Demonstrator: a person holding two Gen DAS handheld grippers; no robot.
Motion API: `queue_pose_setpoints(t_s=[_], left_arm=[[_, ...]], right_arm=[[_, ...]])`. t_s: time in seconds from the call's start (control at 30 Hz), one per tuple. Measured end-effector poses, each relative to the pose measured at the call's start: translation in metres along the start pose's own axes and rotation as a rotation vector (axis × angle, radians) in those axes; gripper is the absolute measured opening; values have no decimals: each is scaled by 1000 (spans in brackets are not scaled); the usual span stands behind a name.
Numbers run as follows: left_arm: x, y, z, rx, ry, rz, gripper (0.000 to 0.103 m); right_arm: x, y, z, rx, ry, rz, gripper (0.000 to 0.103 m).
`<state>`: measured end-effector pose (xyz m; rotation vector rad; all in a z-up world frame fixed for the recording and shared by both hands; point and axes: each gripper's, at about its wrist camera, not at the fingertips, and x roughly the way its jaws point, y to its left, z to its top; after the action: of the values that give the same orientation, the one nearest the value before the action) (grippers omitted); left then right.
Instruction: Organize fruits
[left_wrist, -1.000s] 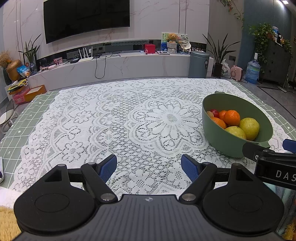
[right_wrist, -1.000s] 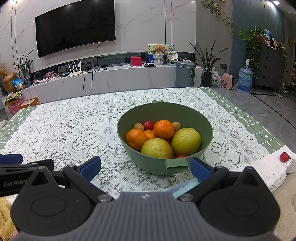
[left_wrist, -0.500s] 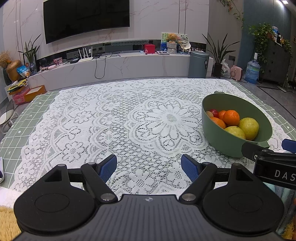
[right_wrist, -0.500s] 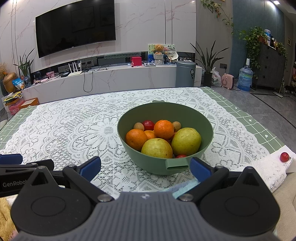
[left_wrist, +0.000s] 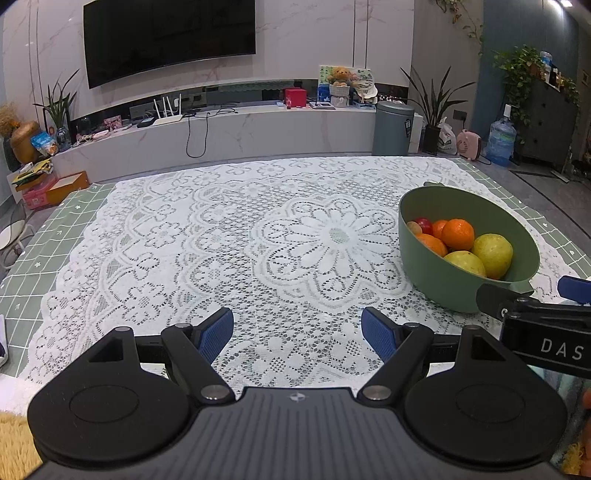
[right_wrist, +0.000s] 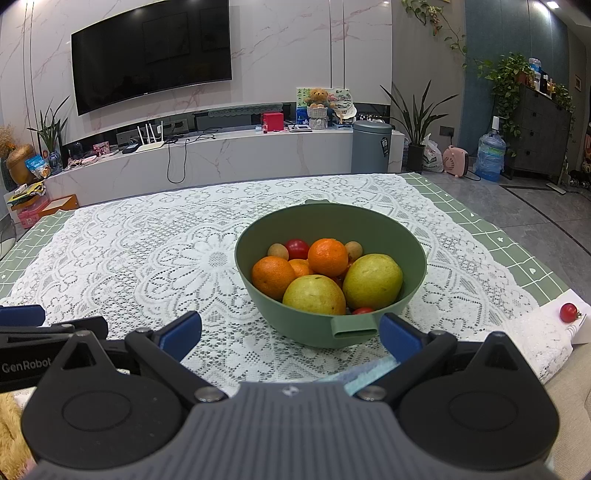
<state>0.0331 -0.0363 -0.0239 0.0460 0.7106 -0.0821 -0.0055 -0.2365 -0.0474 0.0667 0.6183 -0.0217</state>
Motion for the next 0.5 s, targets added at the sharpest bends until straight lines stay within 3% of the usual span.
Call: queue_pose_setpoints(t_s=[0.5], left_arm=[[-4, -4, -1, 11, -15, -9, 92]], right_arm=[[0, 0, 0, 0, 0, 0, 99]])
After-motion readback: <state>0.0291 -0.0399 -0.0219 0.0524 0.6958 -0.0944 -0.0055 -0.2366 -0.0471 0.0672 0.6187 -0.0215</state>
